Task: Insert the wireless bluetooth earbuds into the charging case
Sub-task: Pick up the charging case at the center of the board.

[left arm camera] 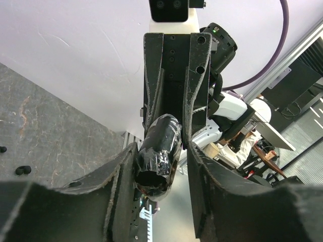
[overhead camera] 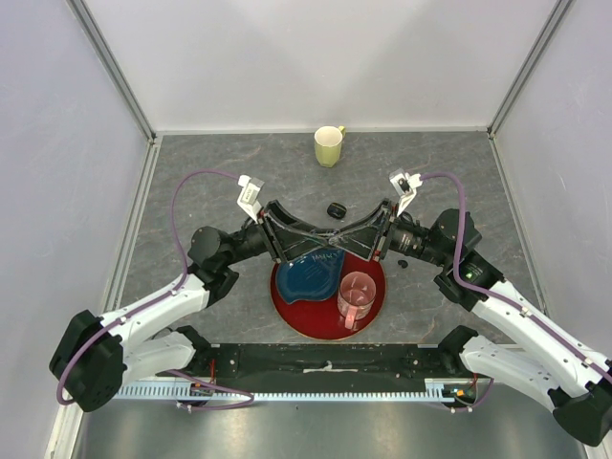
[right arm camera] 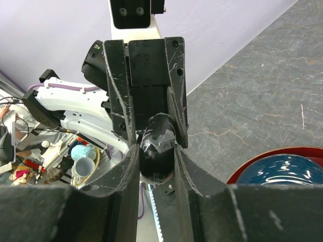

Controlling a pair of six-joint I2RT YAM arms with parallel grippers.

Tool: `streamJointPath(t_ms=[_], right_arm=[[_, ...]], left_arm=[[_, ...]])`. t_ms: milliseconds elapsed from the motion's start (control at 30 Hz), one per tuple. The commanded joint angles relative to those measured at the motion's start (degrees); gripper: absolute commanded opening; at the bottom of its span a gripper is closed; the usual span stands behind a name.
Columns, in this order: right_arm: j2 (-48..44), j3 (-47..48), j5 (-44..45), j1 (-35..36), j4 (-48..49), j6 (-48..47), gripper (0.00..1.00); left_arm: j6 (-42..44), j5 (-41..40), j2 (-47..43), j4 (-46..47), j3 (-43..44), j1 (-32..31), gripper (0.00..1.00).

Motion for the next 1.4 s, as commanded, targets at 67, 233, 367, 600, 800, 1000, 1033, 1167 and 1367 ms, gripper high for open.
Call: streamJointPath(t_ms=[67,233,367,600,800,1000,1033,1167,1367], right_arm=[[-1.00,-0.17,0.59,-0.18,2.62,-0.32,0.01],[-1.00,-0.26,0.68,-0.18,2.62,-0.40,0.01],[-1.00,-0.52,1.38,-0.09,2.18,-0.23,0.07],[-1.18,1.58,4.02,-0.18,-0.28,1.53,0.58],[-2.50,4.57,9.46,-0.18,-4.67,3.28,0.83],[-0.48,9.40,14.91,-0.18,-15.04,7.92,0.87],[0.57,10.54,14.92,-0.27,-17.48,8.81,0.88],[3.30,12.48,11.15,-0.18,-18.74,14.09,0.88],[8.57,14.86,4.03,-0.44,-19.62,20.67,0.88]], left_arm=[[2.63,0.60,0.20,0.35,2.20,-0.55,0.38],[3.07,0.95,0.47,-0.70,2.37,-0.72,0.26],[3.77,1.04,0.56,-0.96,2.37,-0.90,0.02],[10.09,0.87,-1.46,-7.02,3.34,-0.99,0.02],[21.08,-4.57,-5.94,-13.71,1.94,-0.99,0.02],[32.77,-7.14,-10.95,-18.72,1.50,-0.99,0.02],[33.91,-7.14,-11.48,-18.89,1.23,-0.99,0.02],[41.46,-7.05,-13.85,-19.94,1.06,-1.07,0.02],[47.71,-7.22,-14.56,-25.22,2.81,-0.99,0.02]])
